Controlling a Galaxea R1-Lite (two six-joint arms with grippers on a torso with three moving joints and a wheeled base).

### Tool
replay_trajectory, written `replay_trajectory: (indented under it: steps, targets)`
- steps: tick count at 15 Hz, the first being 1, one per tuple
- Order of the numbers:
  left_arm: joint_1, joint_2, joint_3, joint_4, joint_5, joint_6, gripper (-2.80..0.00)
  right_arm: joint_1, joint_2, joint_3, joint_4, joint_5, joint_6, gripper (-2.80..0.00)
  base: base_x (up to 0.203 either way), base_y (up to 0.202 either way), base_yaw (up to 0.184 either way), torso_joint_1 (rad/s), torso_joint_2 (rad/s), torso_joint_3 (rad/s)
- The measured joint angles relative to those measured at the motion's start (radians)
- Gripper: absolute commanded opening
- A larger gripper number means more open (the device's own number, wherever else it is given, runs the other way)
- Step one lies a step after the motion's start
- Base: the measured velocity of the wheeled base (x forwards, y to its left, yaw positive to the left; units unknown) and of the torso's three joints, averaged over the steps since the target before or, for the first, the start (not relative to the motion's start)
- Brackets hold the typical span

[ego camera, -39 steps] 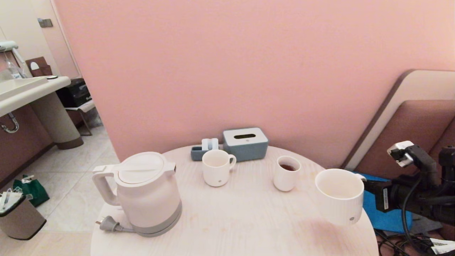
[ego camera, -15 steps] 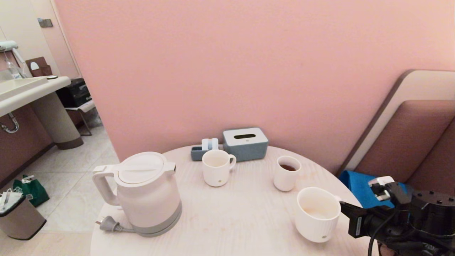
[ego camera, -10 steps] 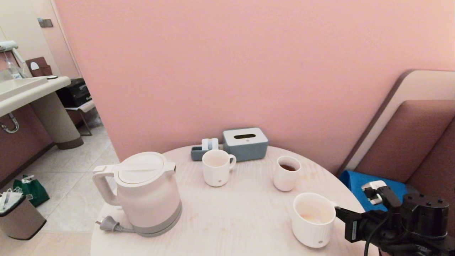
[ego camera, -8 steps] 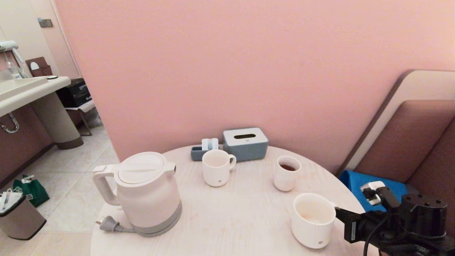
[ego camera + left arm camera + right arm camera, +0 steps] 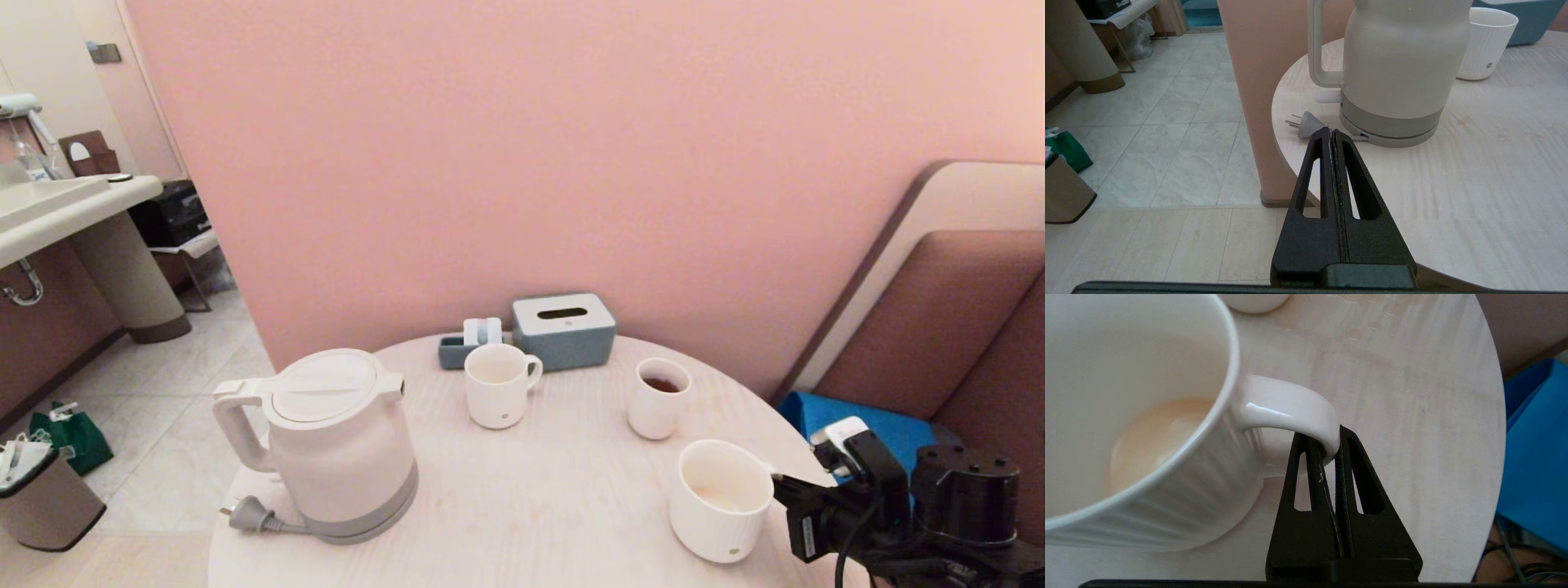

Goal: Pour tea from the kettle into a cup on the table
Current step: Put the cup down on the table

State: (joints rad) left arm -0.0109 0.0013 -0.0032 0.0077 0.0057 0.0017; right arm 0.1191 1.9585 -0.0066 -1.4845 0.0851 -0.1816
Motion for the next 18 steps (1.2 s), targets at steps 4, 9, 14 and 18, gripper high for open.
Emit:
replay_trajectory:
  steps: [4, 9, 14, 18]
  targets:
    - [0.0, 0.0, 0.0, 0.0, 0.0, 0.0, -2.8, 0.0, 0.035, 0.005, 0.0, -0.001, -0.044, -2.8, 0.0, 0.0, 0.0, 0.0, 0.0, 0.0]
    - [0.0, 0.0, 0.0, 0.0, 0.0, 0.0, -2.8, 0.019, 0.076, 0.006, -0.006, -0.044, -0.044, -2.8, 0.0, 0.0, 0.0, 0.0, 0.0, 0.0]
    - [0.0, 0.0, 0.0, 0.0, 0.0, 0.0, -2.8, 0.054, 0.083, 0.001, -0.007, -0.077, -0.035, -2.8, 0.0, 0.0, 0.0, 0.0, 0.0, 0.0]
    - [0.0, 0.0, 0.0, 0.0, 0.0, 0.0, -2.8, 0.056, 0.085, -0.002, -0.025, -0.083, -0.038, -2.8, 0.0, 0.0, 0.0, 0.0, 0.0, 0.0]
